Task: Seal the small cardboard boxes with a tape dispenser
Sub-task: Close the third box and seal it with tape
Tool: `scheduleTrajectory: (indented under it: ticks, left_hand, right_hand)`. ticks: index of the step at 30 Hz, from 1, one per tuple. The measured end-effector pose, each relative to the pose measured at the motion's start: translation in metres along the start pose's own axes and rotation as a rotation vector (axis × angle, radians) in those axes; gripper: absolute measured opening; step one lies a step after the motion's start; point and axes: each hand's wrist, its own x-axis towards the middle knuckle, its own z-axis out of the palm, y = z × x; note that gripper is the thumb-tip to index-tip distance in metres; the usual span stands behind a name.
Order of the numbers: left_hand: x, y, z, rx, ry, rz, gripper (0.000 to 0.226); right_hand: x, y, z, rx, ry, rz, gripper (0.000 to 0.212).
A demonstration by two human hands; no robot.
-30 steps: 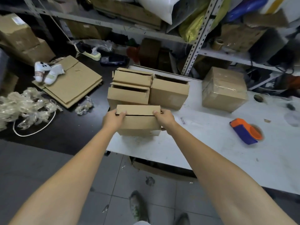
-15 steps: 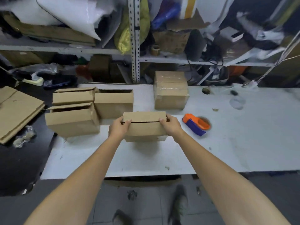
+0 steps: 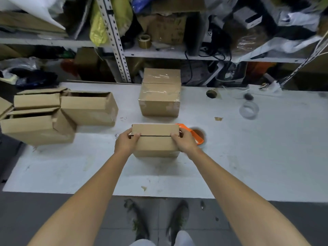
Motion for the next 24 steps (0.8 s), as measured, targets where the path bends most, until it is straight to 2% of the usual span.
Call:
scheduleTrajectory:
  ticks: [2, 4, 6, 8, 10, 11, 13, 14, 17, 18, 22, 24]
  left_hand:
    - [0.005, -0.003, -0.001, 0.028, -0.029, -0.013, 0.051]
    - [0.010, -0.006, -0.003, 0.050, -0.057, -0.020, 0.055]
    - [0.014, -0.008, -0.004, 0.051, -0.063, -0.025, 0.057]
    - [0.016, -0.009, -0.004, 0.042, -0.064, -0.023, 0.058]
    - [0.018, -0.010, -0.004, 0.028, -0.068, -0.016, 0.057]
    - [0.020, -0.011, -0.004, 0.027, -0.070, -0.013, 0.056]
    - [0.022, -0.014, -0.005, 0.023, -0.069, -0.012, 0.055]
    - [0.024, -0.015, -0.004, 0.019, -0.070, -0.014, 0.054]
    - [0.028, -0.017, -0.004, -0.001, -0.075, -0.027, 0.052]
    - [0.028, -0.017, -0.005, -0.003, -0.078, -0.030, 0.053]
    - [0.028, -0.017, -0.007, 0.006, -0.085, -0.038, 0.054]
    - [0.028, -0.016, -0.008, 0.020, -0.094, -0.043, 0.055]
  right_hand:
    - [0.007, 0.001, -0.004, 0.029, -0.025, 0.043, 0.034]
    - [0.012, 0.001, -0.013, -0.006, 0.040, 0.056, 0.036]
    - [0.018, 0.009, -0.025, -0.211, 0.207, 0.034, 0.033]
    - [0.023, 0.022, -0.032, -0.356, 0.281, -0.004, 0.026]
    - [0.029, 0.033, -0.030, -0.478, 0.213, -0.030, 0.027]
    - [0.032, 0.038, -0.025, -0.544, 0.148, -0.039, 0.035]
    - [0.039, 0.050, -0.012, -0.653, 0.051, -0.041, 0.066]
    - [0.043, 0.055, -0.006, -0.668, 0.044, -0.047, 0.072]
    - [0.056, 0.066, 0.001, -0.562, 0.125, -0.027, 0.043]
    - [0.058, 0.065, 0.001, -0.570, 0.115, -0.025, 0.040]
    - [0.051, 0.046, -0.014, -0.720, 0.051, -0.027, 0.066]
    - [0.039, 0.028, -0.031, -0.646, 0.098, -0.073, 0.071]
